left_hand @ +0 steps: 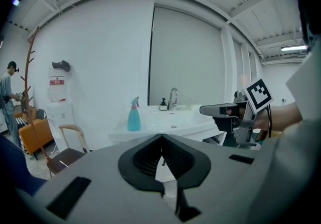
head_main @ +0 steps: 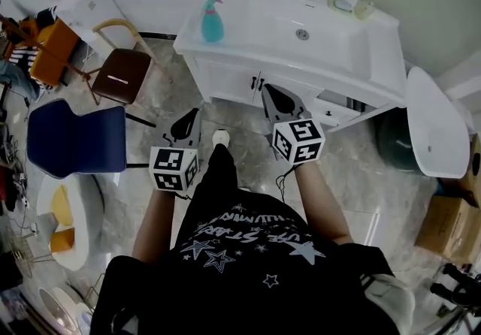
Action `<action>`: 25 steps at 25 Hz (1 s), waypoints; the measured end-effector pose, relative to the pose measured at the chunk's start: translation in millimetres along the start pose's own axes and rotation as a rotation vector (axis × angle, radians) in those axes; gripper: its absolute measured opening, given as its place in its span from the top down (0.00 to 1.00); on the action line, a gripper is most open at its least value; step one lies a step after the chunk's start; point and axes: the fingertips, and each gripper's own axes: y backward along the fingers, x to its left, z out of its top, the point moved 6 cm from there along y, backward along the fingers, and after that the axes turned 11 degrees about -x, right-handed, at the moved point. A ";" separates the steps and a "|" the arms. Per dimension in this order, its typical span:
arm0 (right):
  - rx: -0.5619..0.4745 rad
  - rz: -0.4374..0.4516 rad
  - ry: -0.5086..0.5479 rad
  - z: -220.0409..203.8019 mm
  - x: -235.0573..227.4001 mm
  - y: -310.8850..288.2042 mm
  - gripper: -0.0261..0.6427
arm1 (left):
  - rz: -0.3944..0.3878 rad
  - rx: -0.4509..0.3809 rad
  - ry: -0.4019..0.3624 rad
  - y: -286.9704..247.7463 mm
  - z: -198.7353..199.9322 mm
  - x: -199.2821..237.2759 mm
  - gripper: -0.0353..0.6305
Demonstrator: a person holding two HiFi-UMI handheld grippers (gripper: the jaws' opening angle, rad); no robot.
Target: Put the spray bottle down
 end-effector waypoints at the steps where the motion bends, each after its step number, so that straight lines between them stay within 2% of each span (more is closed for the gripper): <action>1: 0.001 -0.003 0.005 0.5 0.3 10.0 0.94 | 0.001 -0.001 -0.001 6.3 -0.3 -6.5 0.92; 5: 0.023 -0.008 0.023 -2.6 1.4 44.6 0.94 | -0.001 0.015 -0.006 32.9 -6.5 -31.3 0.92; 9: 0.046 -0.024 -0.006 -12.2 1.2 70.6 0.94 | -0.006 0.051 -0.014 55.4 -15.4 -48.1 0.92; 16: 0.092 -0.036 -0.053 -37.8 4.7 89.3 0.94 | 0.002 0.073 0.013 62.9 -24.1 -53.1 0.92; 25: 0.125 -0.033 -0.028 -47.5 24.5 95.9 0.94 | -0.039 0.089 0.015 86.2 -38.3 -54.6 0.92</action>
